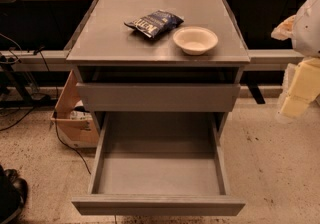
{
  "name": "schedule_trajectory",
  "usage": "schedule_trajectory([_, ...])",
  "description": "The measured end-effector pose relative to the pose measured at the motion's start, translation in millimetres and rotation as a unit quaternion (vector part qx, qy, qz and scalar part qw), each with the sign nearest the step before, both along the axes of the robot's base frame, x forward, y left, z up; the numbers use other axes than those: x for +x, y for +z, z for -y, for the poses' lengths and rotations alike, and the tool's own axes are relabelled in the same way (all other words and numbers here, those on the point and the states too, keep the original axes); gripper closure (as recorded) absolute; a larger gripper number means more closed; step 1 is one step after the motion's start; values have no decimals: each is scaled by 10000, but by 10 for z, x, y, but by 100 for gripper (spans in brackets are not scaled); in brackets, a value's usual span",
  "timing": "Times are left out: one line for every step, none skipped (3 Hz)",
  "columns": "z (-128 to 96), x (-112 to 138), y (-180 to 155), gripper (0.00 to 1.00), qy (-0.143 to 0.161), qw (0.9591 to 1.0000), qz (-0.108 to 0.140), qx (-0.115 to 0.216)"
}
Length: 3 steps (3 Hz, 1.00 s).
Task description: Close middle drawer
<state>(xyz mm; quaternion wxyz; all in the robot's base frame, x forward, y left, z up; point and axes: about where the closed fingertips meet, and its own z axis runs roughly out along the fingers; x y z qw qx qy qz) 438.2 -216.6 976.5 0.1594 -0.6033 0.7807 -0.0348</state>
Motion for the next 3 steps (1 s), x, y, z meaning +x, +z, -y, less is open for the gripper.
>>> schedule_trajectory([0,0,0,0,0,10000,0,0])
schedule_trajectory([-9,21,-207,0,7,10000,25,4])
schedule_trajectory([72,76,-946,0,91,10000,-36,7])
